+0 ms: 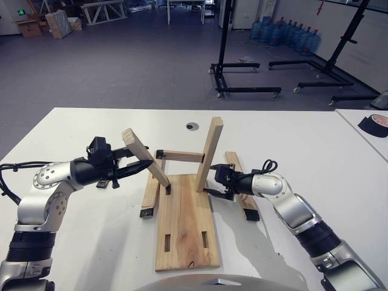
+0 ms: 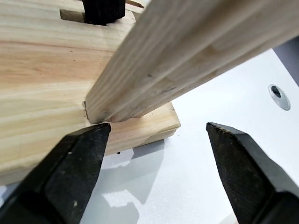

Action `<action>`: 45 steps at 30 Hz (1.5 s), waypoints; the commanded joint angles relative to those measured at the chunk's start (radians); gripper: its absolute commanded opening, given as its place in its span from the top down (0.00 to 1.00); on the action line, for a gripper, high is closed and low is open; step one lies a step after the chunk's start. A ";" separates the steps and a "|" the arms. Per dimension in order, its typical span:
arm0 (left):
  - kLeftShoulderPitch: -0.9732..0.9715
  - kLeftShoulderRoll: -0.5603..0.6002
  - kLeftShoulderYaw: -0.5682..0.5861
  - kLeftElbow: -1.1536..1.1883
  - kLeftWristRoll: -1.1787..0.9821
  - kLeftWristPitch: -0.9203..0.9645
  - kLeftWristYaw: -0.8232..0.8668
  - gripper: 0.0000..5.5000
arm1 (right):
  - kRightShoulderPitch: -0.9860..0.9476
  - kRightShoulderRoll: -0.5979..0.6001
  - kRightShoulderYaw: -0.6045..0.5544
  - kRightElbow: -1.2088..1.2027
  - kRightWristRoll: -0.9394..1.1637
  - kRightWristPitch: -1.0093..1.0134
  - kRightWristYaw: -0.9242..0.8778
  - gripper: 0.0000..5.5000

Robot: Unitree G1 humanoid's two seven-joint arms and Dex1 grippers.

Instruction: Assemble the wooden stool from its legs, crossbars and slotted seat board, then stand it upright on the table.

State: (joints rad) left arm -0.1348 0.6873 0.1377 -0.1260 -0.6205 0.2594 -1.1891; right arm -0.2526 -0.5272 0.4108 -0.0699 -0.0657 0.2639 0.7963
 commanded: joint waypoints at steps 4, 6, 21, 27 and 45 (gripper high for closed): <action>0.002 0.050 -0.034 -0.073 -0.081 0.123 -0.087 0.63 | 0.039 0.006 0.041 0.042 -0.012 0.044 0.029 0.31; -0.001 0.049 -0.034 -0.083 -0.095 0.140 -0.096 0.63 | 0.023 0.010 0.030 0.051 -0.008 0.051 0.027 0.31; 0.107 -0.022 0.028 -0.055 -0.087 0.092 -0.025 0.63 | 0.046 -0.015 0.018 0.036 0.000 0.062 0.047 0.31; 0.155 -0.035 0.019 -0.052 -0.083 0.075 -0.016 0.63 | 0.069 -0.040 0.036 0.035 -0.005 0.088 0.075 0.31; 0.130 -0.021 -0.072 0.142 0.047 0.100 0.114 0.63 | 0.068 -0.077 0.075 0.032 -0.028 0.070 0.080 0.31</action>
State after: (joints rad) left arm -0.0551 0.6473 0.1332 -0.0733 -0.7583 0.3227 -1.1953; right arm -0.2434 -0.5664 0.4232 -0.0943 -0.0378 0.2902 0.8352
